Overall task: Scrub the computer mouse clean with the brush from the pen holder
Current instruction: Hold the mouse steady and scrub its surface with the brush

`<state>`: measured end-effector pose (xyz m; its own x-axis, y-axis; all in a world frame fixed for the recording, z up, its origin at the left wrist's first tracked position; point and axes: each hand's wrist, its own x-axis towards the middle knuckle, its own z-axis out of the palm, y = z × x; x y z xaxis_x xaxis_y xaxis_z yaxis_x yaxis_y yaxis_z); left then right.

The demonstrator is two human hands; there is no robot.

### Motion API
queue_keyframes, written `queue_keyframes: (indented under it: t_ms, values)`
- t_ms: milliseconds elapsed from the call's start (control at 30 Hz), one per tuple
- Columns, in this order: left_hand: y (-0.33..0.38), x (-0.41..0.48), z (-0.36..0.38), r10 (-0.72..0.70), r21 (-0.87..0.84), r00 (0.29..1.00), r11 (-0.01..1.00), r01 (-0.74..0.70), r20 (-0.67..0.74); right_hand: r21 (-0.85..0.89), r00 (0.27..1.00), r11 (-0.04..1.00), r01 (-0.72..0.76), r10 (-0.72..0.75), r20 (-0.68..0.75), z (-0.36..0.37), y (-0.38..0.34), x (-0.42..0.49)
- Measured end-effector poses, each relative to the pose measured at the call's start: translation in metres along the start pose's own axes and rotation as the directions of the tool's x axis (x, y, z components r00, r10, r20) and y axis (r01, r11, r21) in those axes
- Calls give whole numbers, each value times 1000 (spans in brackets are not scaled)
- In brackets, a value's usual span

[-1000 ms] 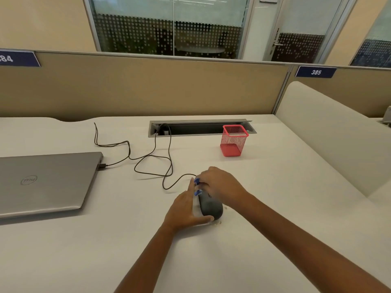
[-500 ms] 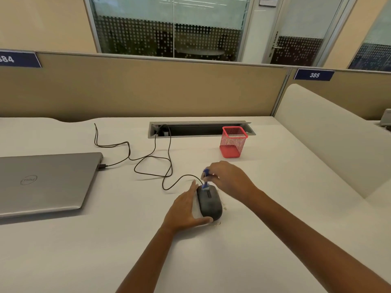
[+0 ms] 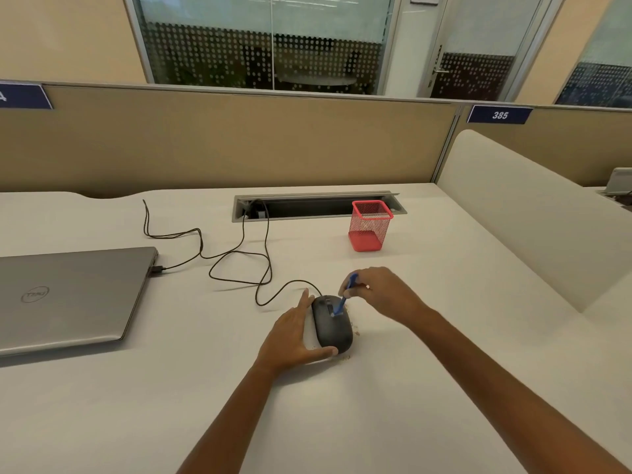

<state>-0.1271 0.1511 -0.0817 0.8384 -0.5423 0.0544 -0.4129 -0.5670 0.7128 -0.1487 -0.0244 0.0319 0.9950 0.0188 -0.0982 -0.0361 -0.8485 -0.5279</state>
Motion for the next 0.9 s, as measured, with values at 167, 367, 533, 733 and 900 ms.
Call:
queue_keyframes:
  t_ms: [167, 367, 533, 733, 900]
  values:
    - [-1, 0, 0, -4, 6, 1000, 1000, 4, 7, 163, 982, 986, -45, 74, -175, -5, 4, 14]
    - [-1, 0, 0, -7, 4, 1000, 1000, 7, -4, 256, 966, 966, -33, 96, -238, 23, 27, 8]
    - [-3, 1, 2, 8, 14, 1000, 1000, -8, -14, 364, 920, 931, 28, 118, -373, 36, 42, -35]
    - [-3, 0, 1, 60, 28, 998, 998, -59, -31, 493, 899, 869, 42, 182, -399, 60, 46, -91]
    - [-4, 4, 2, 52, -58, 996, 997, -56, -66, 444, 862, 892, 87, 156, -482, 74, 34, -103]
